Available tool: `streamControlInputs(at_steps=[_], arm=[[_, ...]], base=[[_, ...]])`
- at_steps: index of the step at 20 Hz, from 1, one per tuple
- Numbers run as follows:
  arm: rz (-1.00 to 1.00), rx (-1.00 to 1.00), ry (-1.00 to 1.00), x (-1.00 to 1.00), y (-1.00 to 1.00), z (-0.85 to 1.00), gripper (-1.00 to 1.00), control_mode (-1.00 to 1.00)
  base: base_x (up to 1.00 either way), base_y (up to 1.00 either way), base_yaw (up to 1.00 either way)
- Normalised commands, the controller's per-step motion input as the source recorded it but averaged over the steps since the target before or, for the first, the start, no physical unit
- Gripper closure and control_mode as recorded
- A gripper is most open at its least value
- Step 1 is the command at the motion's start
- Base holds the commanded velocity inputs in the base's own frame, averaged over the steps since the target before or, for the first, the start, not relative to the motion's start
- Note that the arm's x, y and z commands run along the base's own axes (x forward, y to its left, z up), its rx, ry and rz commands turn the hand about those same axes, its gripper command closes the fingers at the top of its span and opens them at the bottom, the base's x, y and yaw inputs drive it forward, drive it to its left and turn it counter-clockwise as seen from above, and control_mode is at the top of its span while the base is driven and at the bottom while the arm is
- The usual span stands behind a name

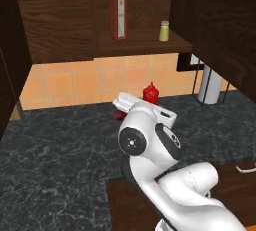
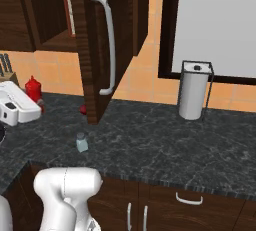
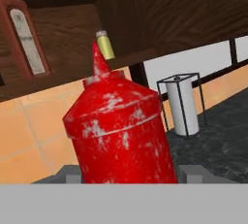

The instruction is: Put the shaker and condiment bottle from the counter next to their counterparts in the cabinet.

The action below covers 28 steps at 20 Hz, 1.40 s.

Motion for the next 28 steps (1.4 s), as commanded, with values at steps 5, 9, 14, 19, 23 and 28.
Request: streamControlInputs(at_steps=[5,9,14,19,23,28], arm=[[0.08,0.06,0.02,-0.47,-0.11,0.87,1.0,-1.0],[0.02,0.06,0.0,-0.47,-0.06,0.91,1.0,-1.0],[0.04,0.02,0.0,-0.29,-0.03,0.81,1.0,-1.0],[0.12,-0.04,0.03,-0.02,0.0,0.37,1.0,-1.0],[0.17,-0.02,0.03,0.37,-0.23,0.04,1.0,-1.0],[0.17,0.0,-0.03,0.21,-0.48,0.2,1.0,-1.0]], base=[[0.0,0.0,0.0],[0.0,0.0,0.0],[0.0,0.0,0.0],[0.0,0.0,0.0],[0.0,0.0,0.0],[0.0,0.0,0.0]])
